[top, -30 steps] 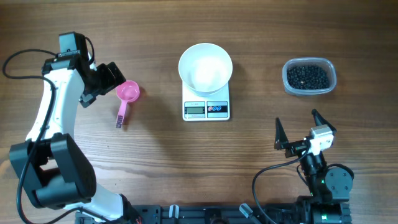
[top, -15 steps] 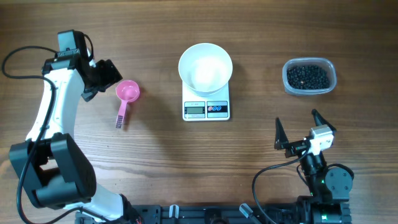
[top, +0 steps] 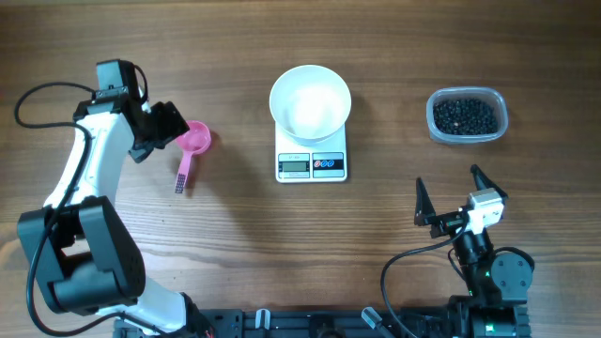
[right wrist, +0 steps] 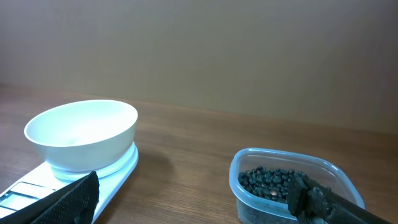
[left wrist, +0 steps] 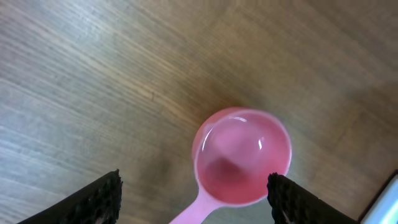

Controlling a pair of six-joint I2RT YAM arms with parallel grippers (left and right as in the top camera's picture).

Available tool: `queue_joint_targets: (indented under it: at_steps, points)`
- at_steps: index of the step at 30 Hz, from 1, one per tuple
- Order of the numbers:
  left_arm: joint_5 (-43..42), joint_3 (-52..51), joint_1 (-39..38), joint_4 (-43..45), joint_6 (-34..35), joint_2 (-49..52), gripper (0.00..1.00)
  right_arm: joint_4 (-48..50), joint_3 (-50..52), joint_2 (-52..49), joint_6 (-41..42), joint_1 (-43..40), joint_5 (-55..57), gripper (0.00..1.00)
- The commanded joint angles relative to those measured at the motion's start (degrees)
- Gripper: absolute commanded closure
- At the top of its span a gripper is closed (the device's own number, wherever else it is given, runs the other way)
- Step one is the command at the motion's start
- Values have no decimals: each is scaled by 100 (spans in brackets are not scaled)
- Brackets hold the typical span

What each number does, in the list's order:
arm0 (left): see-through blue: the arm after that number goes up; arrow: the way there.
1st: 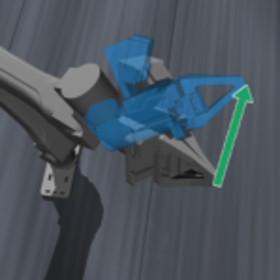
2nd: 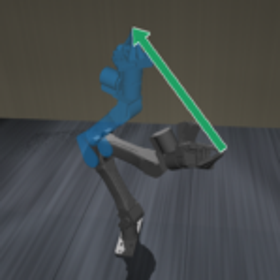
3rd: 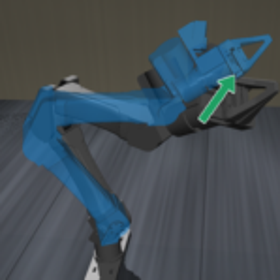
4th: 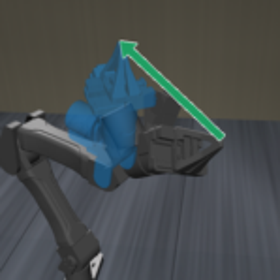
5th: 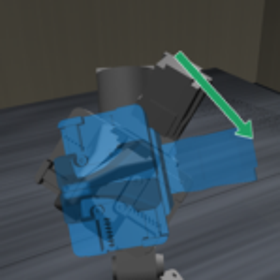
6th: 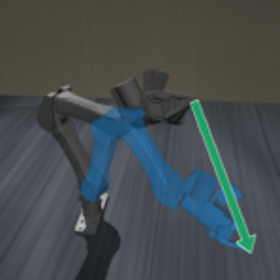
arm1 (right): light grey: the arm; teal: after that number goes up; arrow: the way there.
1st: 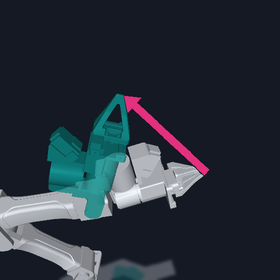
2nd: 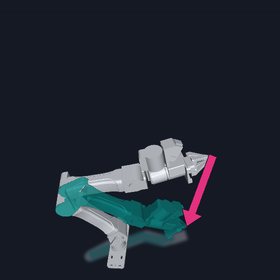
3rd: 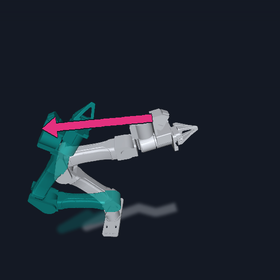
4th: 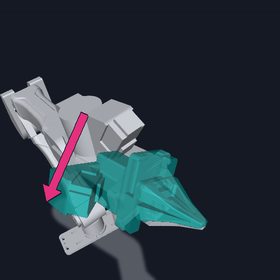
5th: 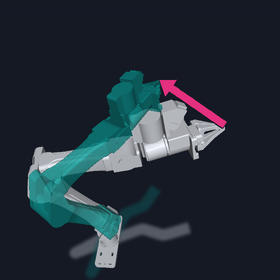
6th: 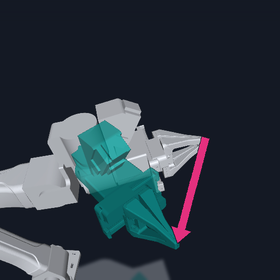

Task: Scoop item into bowl and weigh 150g on scale
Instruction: 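Lower the left gripper and grasp the pink scoop's cup rim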

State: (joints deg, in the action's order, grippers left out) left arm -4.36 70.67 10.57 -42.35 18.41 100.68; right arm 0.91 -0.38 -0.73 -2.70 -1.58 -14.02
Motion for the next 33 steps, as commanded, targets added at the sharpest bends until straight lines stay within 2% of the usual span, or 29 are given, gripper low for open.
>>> queue_joint_targets:
  at_steps: [1, 23, 28, 33]
  points:
    - [-72, -35, -24, 114, 59, 72, 21, 24, 9, 52, -28, 22, 52, 0]
    - [-68, -179, -184, 575, 157, 323, 23, 24, 9, 52, -28, 22, 52, 0]
    - [-59, -179, -181, 621, 155, 361, 27, 24, 9, 52, -28, 22, 52, 0]
    - [-46, -186, -179, 708, 157, 376, 35, 24, 9, 52, -28, 22, 52, 0]
